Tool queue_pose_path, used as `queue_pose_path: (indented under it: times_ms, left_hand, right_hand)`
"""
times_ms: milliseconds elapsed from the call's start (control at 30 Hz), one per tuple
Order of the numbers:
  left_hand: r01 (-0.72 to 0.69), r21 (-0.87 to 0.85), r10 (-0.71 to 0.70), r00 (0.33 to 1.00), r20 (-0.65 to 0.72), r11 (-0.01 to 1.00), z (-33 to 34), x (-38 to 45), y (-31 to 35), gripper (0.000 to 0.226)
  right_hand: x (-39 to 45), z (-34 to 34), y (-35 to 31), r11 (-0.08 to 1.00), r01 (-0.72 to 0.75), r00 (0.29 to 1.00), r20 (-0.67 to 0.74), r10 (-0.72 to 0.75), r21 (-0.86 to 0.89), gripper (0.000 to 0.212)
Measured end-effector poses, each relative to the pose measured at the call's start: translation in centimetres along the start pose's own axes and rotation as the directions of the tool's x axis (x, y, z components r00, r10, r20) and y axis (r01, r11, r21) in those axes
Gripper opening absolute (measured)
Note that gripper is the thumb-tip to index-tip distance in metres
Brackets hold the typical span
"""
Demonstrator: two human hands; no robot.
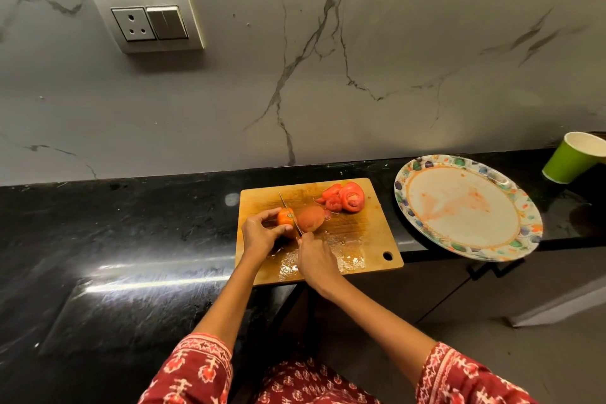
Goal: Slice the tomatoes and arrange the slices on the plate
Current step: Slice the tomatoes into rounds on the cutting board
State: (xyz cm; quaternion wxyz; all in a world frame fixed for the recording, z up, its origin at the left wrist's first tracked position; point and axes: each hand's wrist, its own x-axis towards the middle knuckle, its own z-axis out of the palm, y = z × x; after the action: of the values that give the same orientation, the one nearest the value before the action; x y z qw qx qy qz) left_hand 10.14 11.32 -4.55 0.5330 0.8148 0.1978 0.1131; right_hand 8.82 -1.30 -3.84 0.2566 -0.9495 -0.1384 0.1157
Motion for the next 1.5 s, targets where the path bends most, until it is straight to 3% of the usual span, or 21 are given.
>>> queue_pose_path:
  times_ms: [367, 1167, 1500]
  left_hand:
    - [-0.032, 0.018, 0.032, 0.999, -0.033, 0.999, 0.3, -0.2, -0.4, 0.048]
    - [-0.016, -0.011, 0.015, 0.999, -0.052, 1.0, 0.2, 0.2, -1.0, 0.046]
    - [-0.011, -0.023, 0.01, 0.998, -0.056, 1.0, 0.4, -0.1, -1.2, 0.044]
  right_hand:
    - [1.6, 0.1, -0.7, 0.998, -0.042, 0.999, 0.031, 0.041, 0.049, 0.026]
    - [0.9, 1.5, 0.5, 0.996, -0.025, 0.999, 0.041, 0.028, -0.08, 0.026]
    - [0.5, 0.6, 1.0, 0.993, -0.077, 0.986, 0.143, 0.09, -0.094, 0.026]
